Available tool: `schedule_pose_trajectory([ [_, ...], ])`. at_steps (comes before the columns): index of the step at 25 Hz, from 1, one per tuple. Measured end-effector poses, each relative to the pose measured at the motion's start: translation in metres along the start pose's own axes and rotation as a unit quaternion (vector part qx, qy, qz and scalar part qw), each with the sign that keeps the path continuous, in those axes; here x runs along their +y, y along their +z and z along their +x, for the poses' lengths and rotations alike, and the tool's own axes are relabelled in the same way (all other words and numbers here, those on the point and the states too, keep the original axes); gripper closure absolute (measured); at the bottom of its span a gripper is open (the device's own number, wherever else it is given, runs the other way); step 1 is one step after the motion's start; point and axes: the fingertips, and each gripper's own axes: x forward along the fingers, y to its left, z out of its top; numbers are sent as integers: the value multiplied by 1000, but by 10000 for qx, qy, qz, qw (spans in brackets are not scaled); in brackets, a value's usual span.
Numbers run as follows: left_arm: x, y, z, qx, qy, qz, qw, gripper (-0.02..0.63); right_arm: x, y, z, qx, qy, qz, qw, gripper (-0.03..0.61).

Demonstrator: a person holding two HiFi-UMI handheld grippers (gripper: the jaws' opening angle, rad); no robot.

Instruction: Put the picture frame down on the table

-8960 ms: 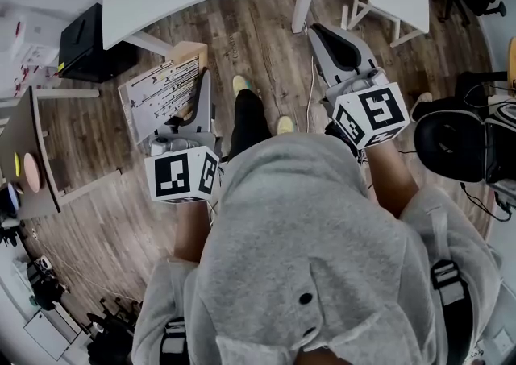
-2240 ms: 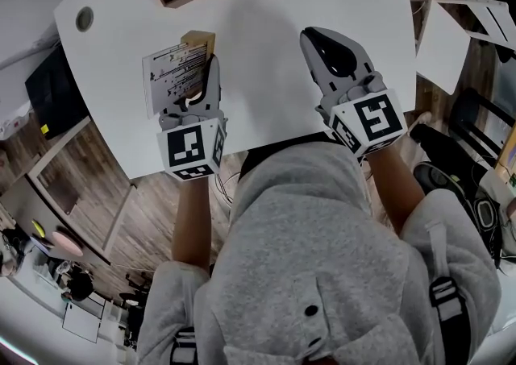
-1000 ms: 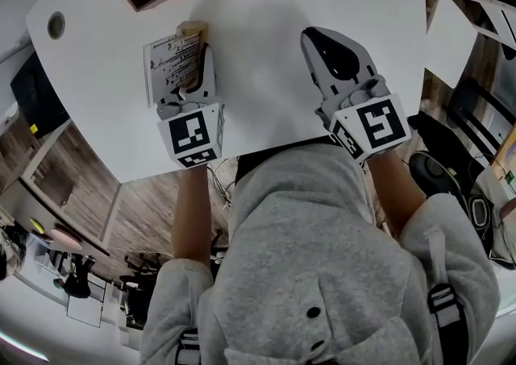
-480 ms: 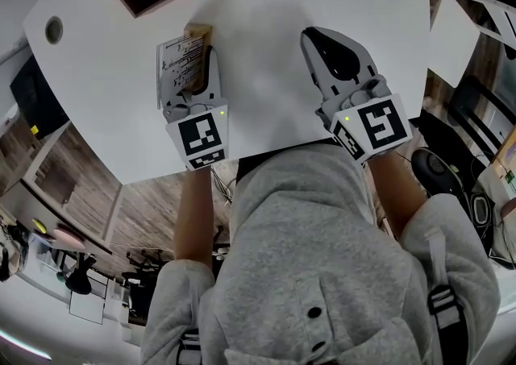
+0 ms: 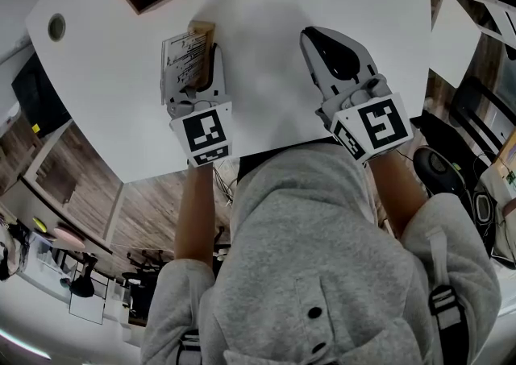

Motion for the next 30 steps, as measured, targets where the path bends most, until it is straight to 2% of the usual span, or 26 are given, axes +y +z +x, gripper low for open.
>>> schedule_pose_trajectory([
  [2, -3, 2, 0, -34, -82, -15, 10000, 363, 2, 3, -3, -30, 8, -27, 10000, 540],
  [7, -7, 1, -3, -134, -172, 4, 9998, 341, 7, 6, -15, -96, -34, -105, 9999, 540],
  [11, -1, -2, -12, -147, -173, -251, 9994, 341, 12, 11, -26, -183, -70, -173, 9997, 540],
  [20, -10, -7, -48, -270, -189, -180, 9993, 339, 29, 14, -56, -389, -155, -407, 9983, 540],
  [24, -8, -9, -76, -307, -92, -270, 9991, 341, 36, 17, -77, -491, -265, -503, 9972, 540],
  [28, -5, -2, -115, -574, 47, -408, 9975, 348, 47, 21, -107, -696, -423, -613, 9948, 540],
  [30, -4, 5, -133, -755, 103, -449, 9961, 385, 54, 25, -121, -837, -492, -694, 9929, 540],
])
